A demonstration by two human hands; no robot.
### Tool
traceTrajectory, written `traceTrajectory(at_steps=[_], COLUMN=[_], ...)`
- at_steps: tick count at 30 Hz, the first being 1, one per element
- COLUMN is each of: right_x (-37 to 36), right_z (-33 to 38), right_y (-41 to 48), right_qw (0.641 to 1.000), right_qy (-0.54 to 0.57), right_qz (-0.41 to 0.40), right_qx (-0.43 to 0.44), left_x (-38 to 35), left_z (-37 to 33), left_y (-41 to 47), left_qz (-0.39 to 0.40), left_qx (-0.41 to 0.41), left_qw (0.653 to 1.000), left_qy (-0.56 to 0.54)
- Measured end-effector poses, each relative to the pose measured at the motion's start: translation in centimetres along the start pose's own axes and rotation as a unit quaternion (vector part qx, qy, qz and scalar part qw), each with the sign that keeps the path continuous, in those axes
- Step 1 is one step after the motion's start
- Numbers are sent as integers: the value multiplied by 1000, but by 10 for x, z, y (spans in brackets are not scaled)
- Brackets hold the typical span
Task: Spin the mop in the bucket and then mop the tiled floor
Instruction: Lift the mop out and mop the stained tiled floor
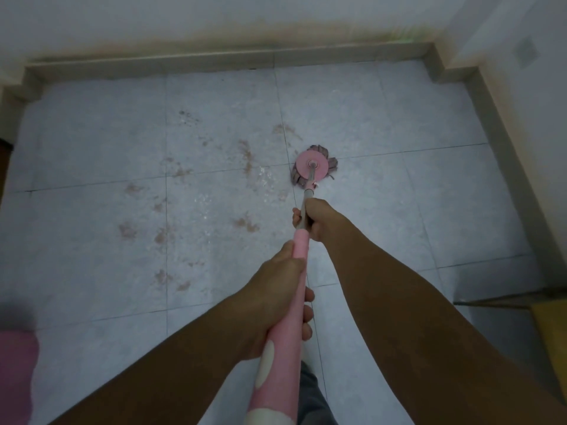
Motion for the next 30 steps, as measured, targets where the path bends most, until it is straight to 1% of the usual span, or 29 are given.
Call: traceTrajectory(at_steps=[3, 5, 7, 11, 13, 16, 23, 26, 30], right_x=[4, 2, 2, -6, -11, -15, -9, -7, -12], right_z=[-23, -46, -76, -145, -172, -193, -179, -146, -82], right_y=[-22, -43, -67, -116, -136, -147, -113, -84, -26], right_qw=[999, 998, 999, 999, 998, 997, 998, 999, 997], right_qy=[-47, -51, -42, -10, 12, 39, 43, 2, -65], right_qz=[-17, -15, -19, -28, -28, -34, -40, -45, -37], right_qx=[-8, -15, -19, -38, -46, -50, -37, -12, 19], left_x=[5, 12, 23, 46, 60, 72, 64, 62, 55], left_z=[28, 50, 74, 128, 152, 169, 161, 135, 72], left_y=[-18, -35, -57, -103, -114, -118, -82, -51, -5], left_qz=[-2, 7, 19, 52, 48, 44, 25, 7, -5], left_qx=[8, 7, 9, 23, 24, 16, 25, 27, -5], left_qw=[1000, 1000, 1000, 997, 997, 998, 999, 1000, 1000], left_qy=[8, 11, 2, -56, -51, -42, -25, 0, 30])
Point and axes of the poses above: each hand's wrist, its own y-axis towards the middle knuckle, its own x-axis out of the back of the hand, z = x × y, the point moved 9 cm from there along y, towards the middle knuckle, and after that the axes turned 6 degrees about x, right-handed, at the moved point
